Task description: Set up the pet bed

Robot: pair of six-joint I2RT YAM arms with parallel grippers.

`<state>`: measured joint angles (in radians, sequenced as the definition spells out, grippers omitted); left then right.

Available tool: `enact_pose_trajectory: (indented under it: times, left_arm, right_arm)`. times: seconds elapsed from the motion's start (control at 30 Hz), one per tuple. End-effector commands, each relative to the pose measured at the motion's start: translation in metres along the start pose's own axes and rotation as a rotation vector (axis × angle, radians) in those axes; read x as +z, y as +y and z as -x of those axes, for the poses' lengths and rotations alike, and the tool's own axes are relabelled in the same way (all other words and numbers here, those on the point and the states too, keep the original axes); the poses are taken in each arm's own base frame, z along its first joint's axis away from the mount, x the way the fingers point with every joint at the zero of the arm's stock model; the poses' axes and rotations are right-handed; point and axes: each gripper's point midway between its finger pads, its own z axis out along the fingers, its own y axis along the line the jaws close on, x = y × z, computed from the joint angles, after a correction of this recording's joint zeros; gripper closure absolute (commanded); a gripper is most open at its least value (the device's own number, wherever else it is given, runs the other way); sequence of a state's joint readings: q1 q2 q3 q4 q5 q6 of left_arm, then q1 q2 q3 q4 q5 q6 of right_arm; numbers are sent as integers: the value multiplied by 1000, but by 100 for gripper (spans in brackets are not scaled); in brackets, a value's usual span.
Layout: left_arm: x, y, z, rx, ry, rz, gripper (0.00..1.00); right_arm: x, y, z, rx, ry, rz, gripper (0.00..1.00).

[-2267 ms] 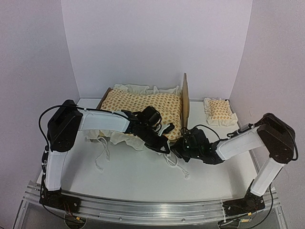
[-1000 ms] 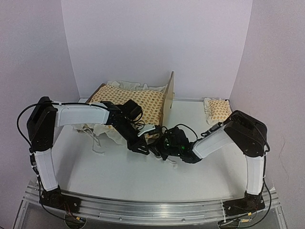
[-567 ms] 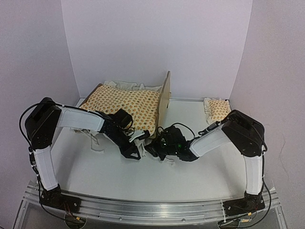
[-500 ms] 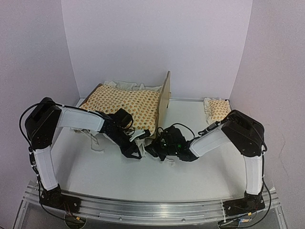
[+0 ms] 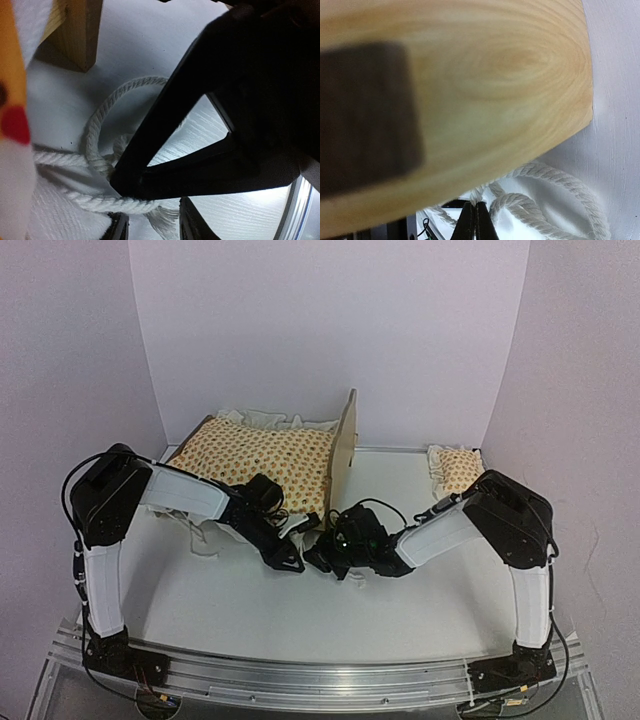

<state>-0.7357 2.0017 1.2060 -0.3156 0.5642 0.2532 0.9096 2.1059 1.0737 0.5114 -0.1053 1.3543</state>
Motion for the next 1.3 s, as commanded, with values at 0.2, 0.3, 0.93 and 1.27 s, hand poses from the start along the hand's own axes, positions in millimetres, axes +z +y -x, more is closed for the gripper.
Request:
enact_pose_trajectory:
  times: [0.2, 0.3, 0.93, 1.27]
  left_arm:
    - [-13, -4, 22, 5, -45, -4, 100]
    - [-23, -7, 21, 26, -34, 19, 100]
    - [-46, -12, 30, 58, 0, 53, 100]
    - [-49, -11, 33, 71, -6, 65, 100]
  right_arm:
    - [5, 25, -15, -56, 63, 59, 100]
    - [-5, 32, -15, -118, 66, 41, 91]
    - [-99, -52, -27, -970, 146, -596, 19]
    - [-64, -76, -14, -1090, 184, -705, 21]
